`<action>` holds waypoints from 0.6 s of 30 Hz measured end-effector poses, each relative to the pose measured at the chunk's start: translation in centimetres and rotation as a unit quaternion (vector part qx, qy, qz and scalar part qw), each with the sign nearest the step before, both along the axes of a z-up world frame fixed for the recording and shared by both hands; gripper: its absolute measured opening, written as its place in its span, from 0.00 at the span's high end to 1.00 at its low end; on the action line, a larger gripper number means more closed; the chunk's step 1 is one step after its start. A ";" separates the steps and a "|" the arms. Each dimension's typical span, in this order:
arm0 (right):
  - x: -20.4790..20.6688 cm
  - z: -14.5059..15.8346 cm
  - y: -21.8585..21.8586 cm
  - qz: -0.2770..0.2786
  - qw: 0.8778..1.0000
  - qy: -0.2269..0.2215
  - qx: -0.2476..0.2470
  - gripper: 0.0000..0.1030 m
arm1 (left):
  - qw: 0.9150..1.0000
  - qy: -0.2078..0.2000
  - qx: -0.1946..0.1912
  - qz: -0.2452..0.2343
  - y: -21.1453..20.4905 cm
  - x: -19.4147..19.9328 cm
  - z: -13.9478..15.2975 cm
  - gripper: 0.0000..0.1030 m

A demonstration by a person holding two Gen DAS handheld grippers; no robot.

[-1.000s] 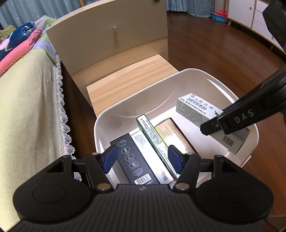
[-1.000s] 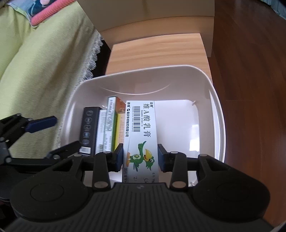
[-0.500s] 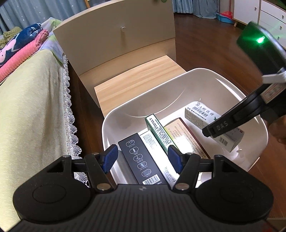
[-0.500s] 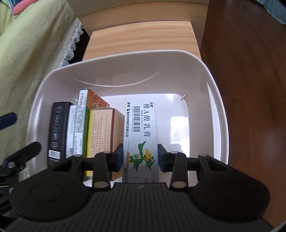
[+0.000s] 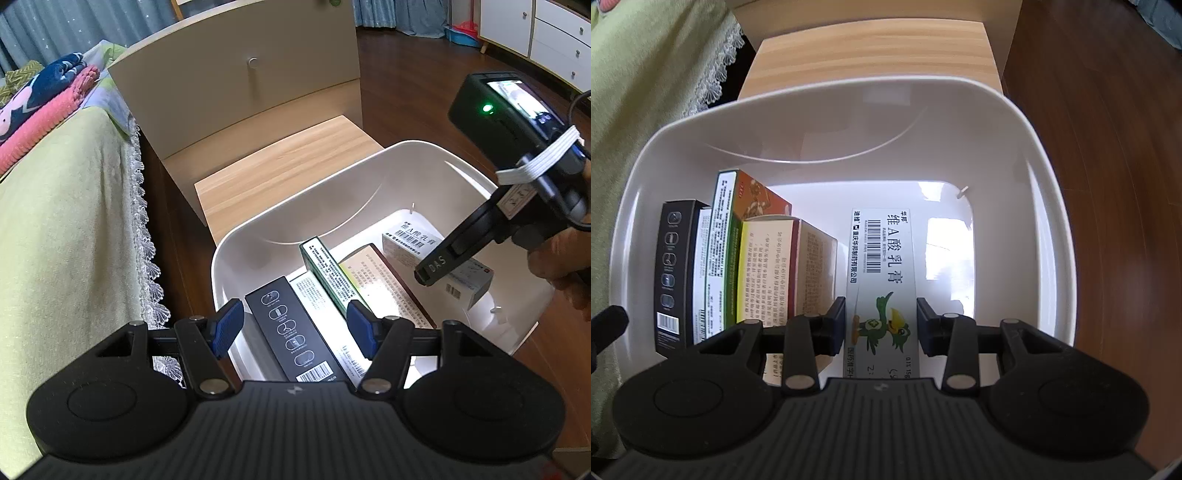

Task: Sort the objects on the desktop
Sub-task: 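Lower the ointment box with the right gripper into the basin beside the boxes, then open the right gripper to release the ointment box flat in the basin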

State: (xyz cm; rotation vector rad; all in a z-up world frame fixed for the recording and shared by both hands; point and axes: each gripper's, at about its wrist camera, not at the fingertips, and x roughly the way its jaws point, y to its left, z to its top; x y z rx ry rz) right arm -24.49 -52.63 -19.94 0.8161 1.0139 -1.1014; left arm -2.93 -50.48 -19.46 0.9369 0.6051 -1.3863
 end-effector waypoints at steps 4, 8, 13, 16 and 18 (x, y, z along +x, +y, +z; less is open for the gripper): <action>-0.1 -0.5 -0.3 -0.001 1.000 0.005 0.003 0.67 | 1.000 0.000 0.003 0.000 0.1 0.1 -0.1 0.38; -0.1 -0.9 -0.5 -0.002 1.000 0.010 0.007 0.67 | 1.000 0.001 0.002 0.001 0.1 0.1 -0.2 0.38; -0.1 -1.5 -0.2 -0.001 1.000 0.009 0.013 0.67 | 1.000 0.002 0.002 0.000 0.2 0.0 -0.2 0.38; -0.1 -1.7 0.0 0.000 1.000 0.008 0.013 0.67 | 1.000 0.004 0.001 0.001 0.2 0.1 -0.1 0.38; 0.0 -1.8 0.2 0.002 1.000 0.007 0.012 0.67 | 1.000 0.004 0.001 0.001 0.2 0.1 -0.1 0.38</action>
